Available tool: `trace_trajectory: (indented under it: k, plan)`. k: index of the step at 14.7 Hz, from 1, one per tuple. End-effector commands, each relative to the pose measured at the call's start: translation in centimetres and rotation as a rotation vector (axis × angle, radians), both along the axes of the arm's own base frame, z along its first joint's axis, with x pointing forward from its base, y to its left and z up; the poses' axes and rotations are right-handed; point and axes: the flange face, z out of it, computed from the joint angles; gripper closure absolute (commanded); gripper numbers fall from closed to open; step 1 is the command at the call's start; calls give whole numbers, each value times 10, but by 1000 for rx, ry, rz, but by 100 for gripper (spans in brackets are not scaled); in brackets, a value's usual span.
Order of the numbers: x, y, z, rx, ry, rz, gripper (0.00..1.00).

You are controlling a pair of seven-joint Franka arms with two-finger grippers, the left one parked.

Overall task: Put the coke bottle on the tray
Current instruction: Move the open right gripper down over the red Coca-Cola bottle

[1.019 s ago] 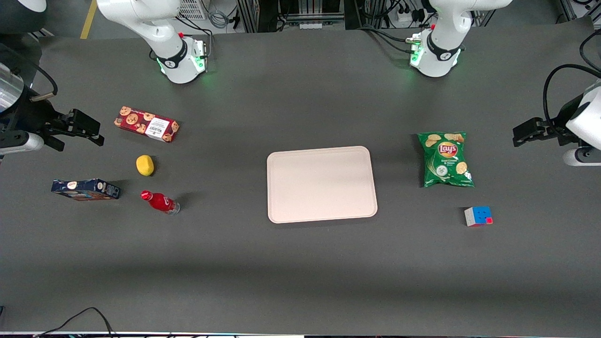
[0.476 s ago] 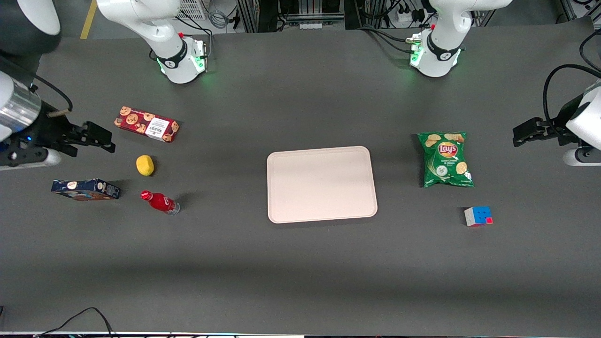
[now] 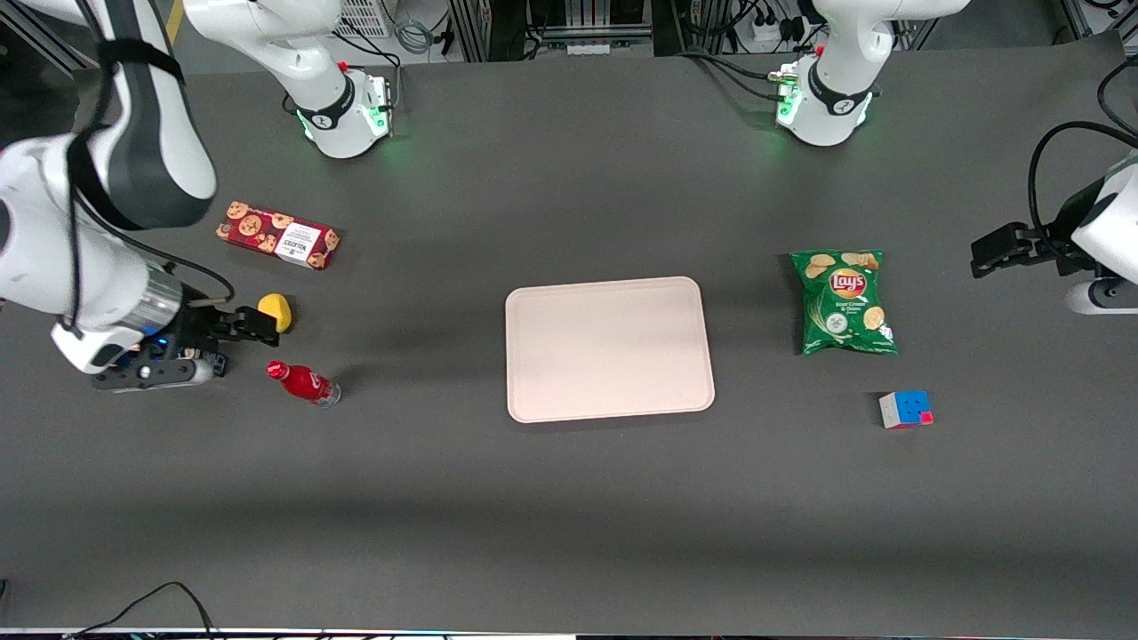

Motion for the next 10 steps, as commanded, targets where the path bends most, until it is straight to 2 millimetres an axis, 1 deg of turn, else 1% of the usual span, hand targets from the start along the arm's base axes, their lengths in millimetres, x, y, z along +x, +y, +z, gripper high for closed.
trace_trajectory:
  k: [1, 3, 4, 5, 8, 10]
  plan:
    - [-13, -3, -53, -60, -17, 78, 0]
    - [-14, -4, -78, -60, -15, 104, 0]
    - [-13, -9, -89, -58, -17, 115, 0]
    - [-12, -10, -96, -58, -17, 116, 0]
    - [-10, -11, -109, -57, -19, 117, 0]
    - [-9, -14, -113, -57, -28, 114, 0]
